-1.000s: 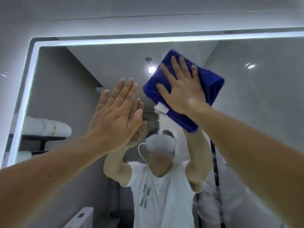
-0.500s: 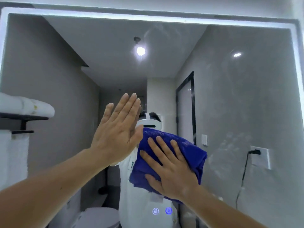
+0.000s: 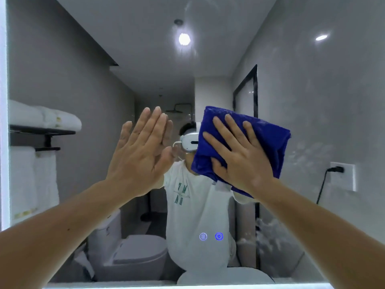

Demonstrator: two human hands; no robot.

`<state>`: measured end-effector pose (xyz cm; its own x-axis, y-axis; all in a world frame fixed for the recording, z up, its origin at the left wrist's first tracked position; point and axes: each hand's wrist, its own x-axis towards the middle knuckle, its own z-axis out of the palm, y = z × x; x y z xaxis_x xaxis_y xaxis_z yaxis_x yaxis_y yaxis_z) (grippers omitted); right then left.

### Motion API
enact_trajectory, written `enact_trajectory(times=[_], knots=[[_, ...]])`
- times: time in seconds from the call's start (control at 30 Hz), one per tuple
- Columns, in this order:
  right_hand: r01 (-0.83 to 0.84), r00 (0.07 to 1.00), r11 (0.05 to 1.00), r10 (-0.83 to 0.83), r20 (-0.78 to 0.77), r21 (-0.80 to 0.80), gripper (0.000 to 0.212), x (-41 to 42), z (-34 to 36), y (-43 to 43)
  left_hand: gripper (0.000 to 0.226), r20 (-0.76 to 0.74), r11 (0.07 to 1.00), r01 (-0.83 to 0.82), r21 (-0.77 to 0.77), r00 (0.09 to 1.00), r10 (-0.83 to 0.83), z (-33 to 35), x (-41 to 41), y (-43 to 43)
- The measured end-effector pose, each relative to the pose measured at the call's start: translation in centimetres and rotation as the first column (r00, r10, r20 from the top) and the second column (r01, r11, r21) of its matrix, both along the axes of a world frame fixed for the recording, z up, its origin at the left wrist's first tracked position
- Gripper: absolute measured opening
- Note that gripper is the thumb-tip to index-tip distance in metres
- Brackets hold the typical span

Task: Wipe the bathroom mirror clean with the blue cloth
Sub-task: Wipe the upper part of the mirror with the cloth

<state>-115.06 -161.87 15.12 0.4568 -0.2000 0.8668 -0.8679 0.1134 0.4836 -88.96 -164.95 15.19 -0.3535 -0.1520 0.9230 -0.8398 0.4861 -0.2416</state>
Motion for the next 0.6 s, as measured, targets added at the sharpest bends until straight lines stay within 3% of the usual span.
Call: enact_trajectory(times=[0.1, 0.3, 0.43, 0.6], knots=[[-0.004, 0.993, 1.000, 0.007, 0.114, -0.024, 0.053, 1.4, -2.9, -0.4, 0.066, -0.047, 0.999, 0.026, 0.023, 0.999, -0.025, -0.2, -0.8, 0.3], [-0.022, 0.994, 0.993, 0.034, -0.107, 0.114, 0.072, 0.0, -5.9, 0.0, 0.067, 0.021, 0.998, 0.050, 0.029, 0.999, -0.051, -0.5, -2.7, 1.0], [0.027, 0.993, 0.990, -0.011, -0.119, 0.135, 0.064, -0.4, -2.2, -0.1, 0.067, 0.026, 0.999, 0.030, -0.013, 0.999, -0.030, 1.8, -3.5, 0.4], [0.094, 0.993, 0.993, -0.099, 0.059, 0.078, 0.060, 0.6, 6.3, 0.0, 0.067, 0.016, 0.991, 0.038, -0.130, 0.999, -0.036, 5.6, -3.9, -0.3]])
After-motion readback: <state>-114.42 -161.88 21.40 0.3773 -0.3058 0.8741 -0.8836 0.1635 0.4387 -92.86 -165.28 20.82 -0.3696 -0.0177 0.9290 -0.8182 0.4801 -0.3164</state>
